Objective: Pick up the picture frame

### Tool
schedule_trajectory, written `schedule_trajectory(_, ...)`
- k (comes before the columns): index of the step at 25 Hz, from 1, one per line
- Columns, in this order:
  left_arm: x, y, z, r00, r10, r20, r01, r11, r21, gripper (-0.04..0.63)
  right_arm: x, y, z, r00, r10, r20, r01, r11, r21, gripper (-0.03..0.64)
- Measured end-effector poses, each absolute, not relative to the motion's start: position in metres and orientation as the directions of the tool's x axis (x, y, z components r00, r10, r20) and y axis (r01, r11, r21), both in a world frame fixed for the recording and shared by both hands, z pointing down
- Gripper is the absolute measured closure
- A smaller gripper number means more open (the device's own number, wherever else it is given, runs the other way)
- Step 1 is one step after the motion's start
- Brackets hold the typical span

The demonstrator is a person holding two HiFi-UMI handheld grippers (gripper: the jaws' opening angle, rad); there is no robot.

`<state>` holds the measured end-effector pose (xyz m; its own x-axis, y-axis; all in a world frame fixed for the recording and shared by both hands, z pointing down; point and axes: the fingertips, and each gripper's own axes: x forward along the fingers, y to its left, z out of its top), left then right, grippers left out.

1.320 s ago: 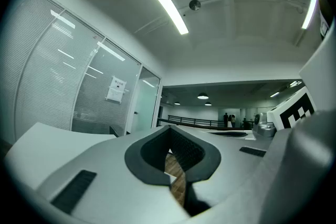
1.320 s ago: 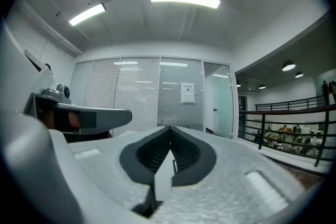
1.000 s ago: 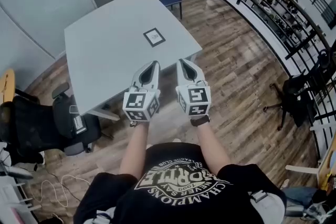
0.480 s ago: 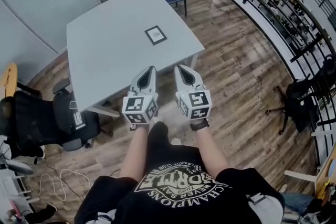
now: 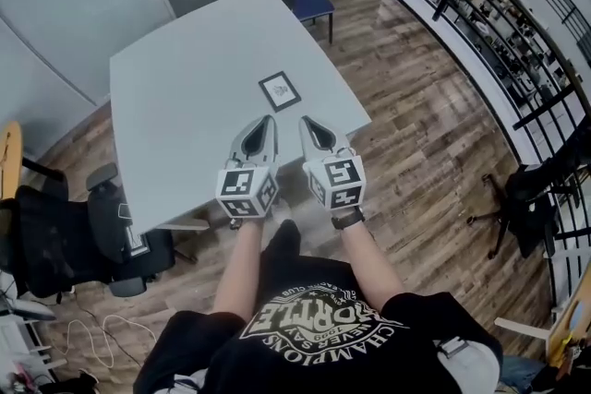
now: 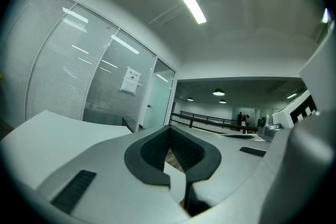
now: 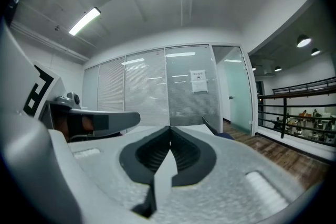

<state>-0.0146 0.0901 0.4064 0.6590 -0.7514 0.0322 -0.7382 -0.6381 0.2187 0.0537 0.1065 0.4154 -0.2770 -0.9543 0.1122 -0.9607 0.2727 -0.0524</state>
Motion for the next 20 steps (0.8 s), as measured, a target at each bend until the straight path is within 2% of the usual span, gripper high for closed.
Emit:
schedule_trajectory(11, -0.035, -0.090, 0.408, 0.644, -0.764, 0.046, -0.748, -0.616, 0.249, 0.591, 0.036, -0.075, 0.410, -0.296, -0.943, 0.153, -0.955, 0.296, -0.022, 0.618)
schedule_trajectory(20, -0.052, -0.176, 0.429, 0.655, -0.751, 0.081, -0.734, -0.608, 0.303, 0.589, 0.020, -0.162, 0.422, -0.295, -0.934, 0.201, -0.954, 0.301, -0.001, 0.618)
